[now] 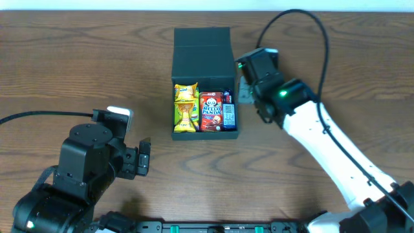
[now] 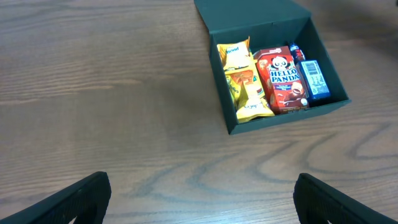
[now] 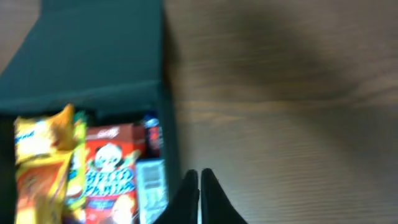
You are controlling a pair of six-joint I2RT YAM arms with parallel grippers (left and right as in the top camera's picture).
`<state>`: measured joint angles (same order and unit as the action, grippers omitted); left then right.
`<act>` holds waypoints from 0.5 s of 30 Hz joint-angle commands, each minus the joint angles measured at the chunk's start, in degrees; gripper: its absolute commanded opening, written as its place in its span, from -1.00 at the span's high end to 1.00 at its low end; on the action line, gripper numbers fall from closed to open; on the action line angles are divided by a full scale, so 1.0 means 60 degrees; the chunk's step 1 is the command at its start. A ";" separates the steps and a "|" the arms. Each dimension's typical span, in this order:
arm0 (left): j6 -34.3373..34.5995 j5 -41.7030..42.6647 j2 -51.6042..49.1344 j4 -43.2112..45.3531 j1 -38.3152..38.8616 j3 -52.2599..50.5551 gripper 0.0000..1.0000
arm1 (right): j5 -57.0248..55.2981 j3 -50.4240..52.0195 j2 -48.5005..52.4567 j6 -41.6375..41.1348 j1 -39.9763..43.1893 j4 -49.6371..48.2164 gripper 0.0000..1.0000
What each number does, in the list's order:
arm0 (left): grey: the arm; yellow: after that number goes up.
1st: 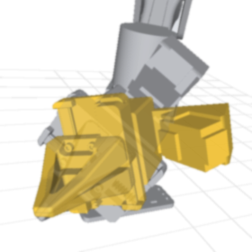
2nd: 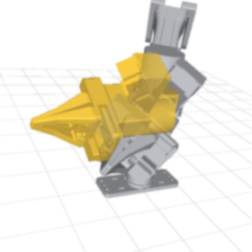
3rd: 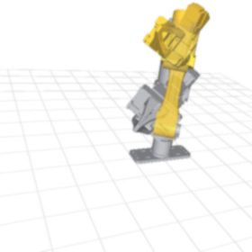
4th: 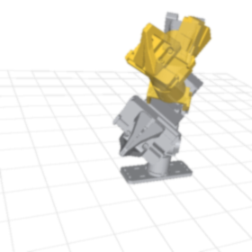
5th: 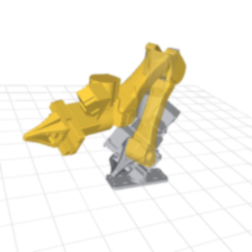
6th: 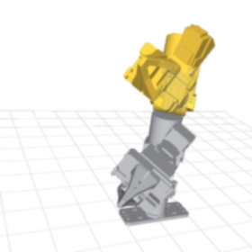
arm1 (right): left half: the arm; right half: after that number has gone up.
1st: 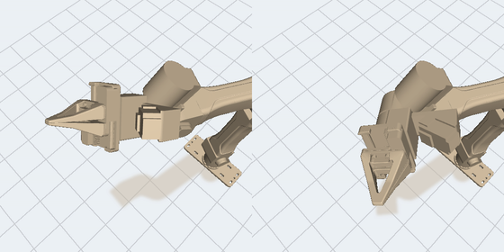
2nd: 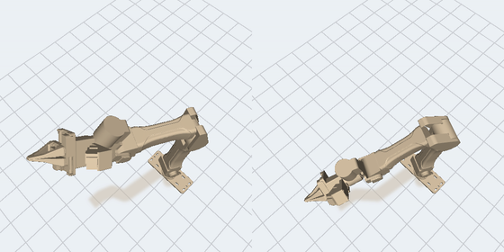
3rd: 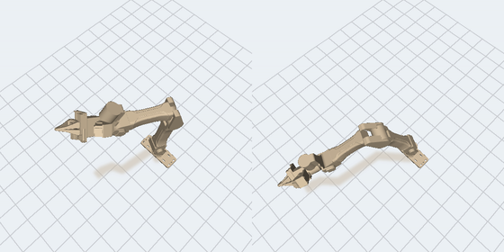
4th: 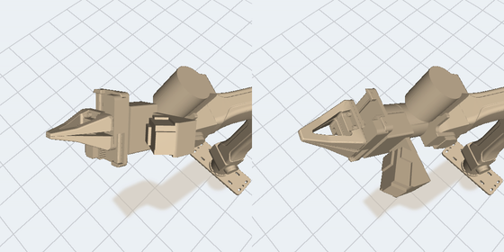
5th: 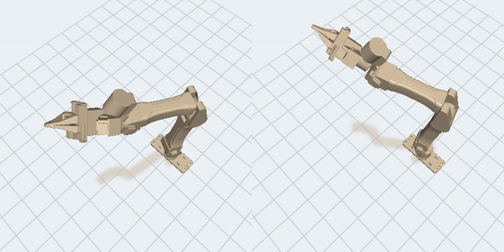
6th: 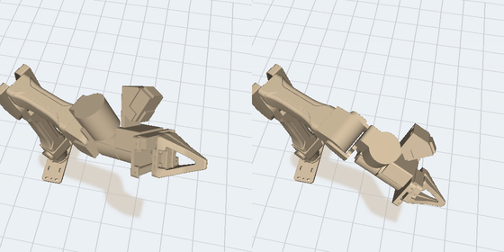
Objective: Pack container
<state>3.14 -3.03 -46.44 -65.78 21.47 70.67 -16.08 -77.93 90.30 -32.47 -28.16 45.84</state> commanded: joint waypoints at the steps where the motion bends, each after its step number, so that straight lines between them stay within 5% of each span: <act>1: 0.0040 -0.0095 0.0000 0.0007 -0.0015 -0.0029 -0.91 | 0.0004 -0.0117 -0.0029 -0.0022 0.0572 0.0004 0.97; 15: 0.0044 -0.0051 0.0000 0.0007 -0.0015 -0.0029 -0.90 | 0.1545 -0.0098 0.1501 0.0251 0.1920 -0.0579 0.97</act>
<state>3.14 -3.03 -46.44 -65.78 21.47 70.67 -10.17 -77.93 97.30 -32.29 -17.52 42.92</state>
